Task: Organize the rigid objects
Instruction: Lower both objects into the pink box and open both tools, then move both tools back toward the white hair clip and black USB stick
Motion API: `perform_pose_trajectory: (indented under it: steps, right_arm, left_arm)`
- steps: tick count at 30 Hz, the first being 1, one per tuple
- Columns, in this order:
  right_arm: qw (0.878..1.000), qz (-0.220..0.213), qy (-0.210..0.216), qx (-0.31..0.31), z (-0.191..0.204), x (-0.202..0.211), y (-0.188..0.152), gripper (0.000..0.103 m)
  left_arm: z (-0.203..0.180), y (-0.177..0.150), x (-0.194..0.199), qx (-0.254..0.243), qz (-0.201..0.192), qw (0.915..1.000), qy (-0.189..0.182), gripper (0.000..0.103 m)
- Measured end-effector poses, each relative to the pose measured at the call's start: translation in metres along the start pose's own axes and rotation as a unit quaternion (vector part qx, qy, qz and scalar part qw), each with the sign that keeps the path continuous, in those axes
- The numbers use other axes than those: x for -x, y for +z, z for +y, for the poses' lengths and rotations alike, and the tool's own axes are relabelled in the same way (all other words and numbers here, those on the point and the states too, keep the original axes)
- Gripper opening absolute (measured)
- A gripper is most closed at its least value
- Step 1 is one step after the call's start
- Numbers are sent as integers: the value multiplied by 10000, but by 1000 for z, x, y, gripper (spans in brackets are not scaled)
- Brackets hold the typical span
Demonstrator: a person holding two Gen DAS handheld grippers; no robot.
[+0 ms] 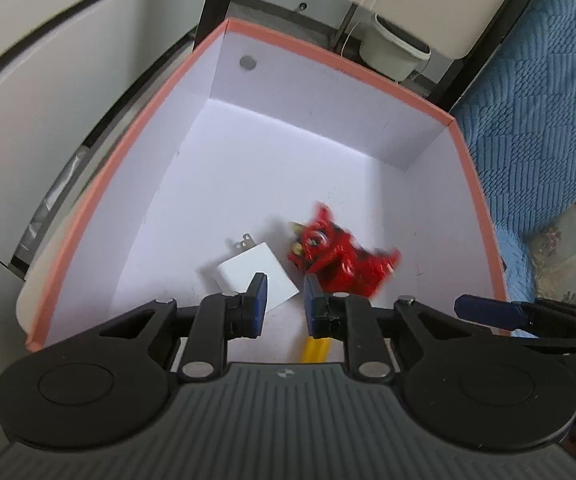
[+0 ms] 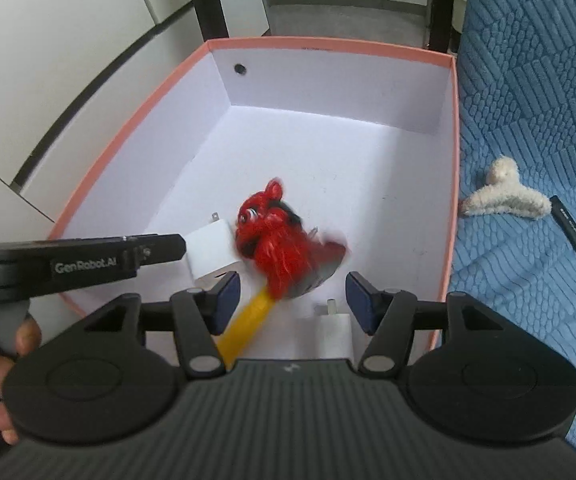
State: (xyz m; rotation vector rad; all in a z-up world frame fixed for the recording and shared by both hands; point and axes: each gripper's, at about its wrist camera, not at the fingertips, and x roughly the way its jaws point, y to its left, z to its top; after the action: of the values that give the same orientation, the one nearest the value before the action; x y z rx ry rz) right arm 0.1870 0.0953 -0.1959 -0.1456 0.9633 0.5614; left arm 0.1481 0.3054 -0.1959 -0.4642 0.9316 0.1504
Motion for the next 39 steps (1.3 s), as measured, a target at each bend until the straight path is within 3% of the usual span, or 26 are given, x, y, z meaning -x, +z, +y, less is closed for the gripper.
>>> perform_pose_trajectory:
  steps: [15,26,39]
  right_arm:
    - [9972,-738,81,8,-7,82,-25,61]
    - [9922,-1240,-52,-113,-33,146,-63,61]
    - [9835,-1694,-492,-392,-80,204,-111,61]
  left_arm:
    - [-50,-20,79,-253,-655,9973,-204,22]
    - [-100,-61,133,-430,-1005,9934,-339,22]
    - [-174,-116,148,-952,-977,9883,-676,22]
